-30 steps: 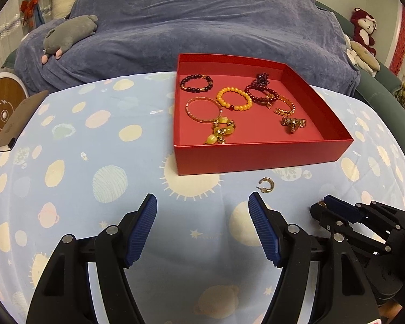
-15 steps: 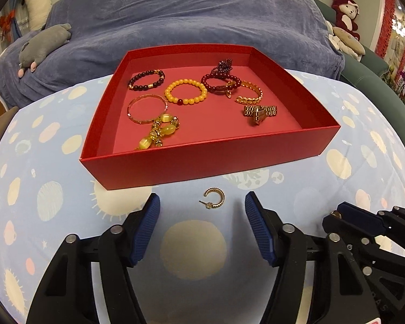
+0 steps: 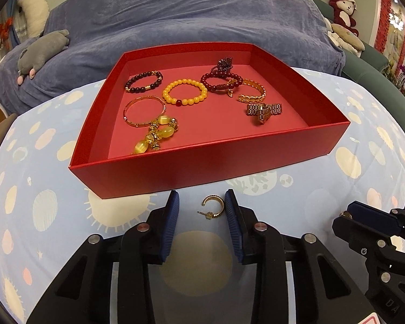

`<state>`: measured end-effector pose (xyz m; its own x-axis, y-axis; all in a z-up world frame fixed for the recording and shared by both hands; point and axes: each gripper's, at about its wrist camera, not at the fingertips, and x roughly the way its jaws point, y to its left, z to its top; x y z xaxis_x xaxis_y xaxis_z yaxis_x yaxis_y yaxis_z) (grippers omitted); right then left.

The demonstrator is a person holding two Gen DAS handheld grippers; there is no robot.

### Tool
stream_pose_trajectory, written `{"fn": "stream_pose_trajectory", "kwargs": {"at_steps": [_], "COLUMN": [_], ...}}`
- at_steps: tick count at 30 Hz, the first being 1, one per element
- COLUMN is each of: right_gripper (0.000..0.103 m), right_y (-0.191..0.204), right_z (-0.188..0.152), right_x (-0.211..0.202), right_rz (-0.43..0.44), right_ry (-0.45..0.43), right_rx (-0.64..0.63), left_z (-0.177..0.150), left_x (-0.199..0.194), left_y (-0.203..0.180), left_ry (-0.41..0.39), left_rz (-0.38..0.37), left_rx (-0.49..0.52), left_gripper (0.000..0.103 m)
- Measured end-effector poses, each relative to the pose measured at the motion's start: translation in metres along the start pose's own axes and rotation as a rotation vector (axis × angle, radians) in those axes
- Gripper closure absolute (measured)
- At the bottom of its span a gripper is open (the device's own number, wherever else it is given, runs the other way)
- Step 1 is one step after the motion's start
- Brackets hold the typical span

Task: Organize jewelry
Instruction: 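Grasp one gold hoop earring with the right tool while the left tool grasps the other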

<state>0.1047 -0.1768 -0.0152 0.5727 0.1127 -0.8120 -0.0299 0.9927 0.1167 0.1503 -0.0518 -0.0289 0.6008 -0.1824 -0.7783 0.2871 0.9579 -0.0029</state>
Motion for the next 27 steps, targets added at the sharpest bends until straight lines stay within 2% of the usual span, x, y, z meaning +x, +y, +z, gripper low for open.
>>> {"fn": "stream_pose_trajectory", "kwargs": {"at_steps": [4, 13, 27], "right_gripper": [0.083, 0.083, 0.083], "right_y": [0.000, 0.004, 0.014], "right_z": [0.001, 0.004, 0.010], "right_x": [0.000, -0.001, -0.009], "right_rz": [0.003, 0.016, 0.038], "right_ry": [0.001, -0.007, -0.033], "right_rx": [0.005, 0.001, 0.002], "left_z": [0.000, -0.001, -0.004], "left_x": [-0.001, -0.006, -0.038], "left_y": [0.001, 0.004, 0.015], "left_ry": [-0.001, 0.020, 0.015], "left_rz": [-0.002, -0.043, -0.091], "left_rx": [0.002, -0.021, -0.072], "left_gripper": [0.088, 0.088, 0.089]}}
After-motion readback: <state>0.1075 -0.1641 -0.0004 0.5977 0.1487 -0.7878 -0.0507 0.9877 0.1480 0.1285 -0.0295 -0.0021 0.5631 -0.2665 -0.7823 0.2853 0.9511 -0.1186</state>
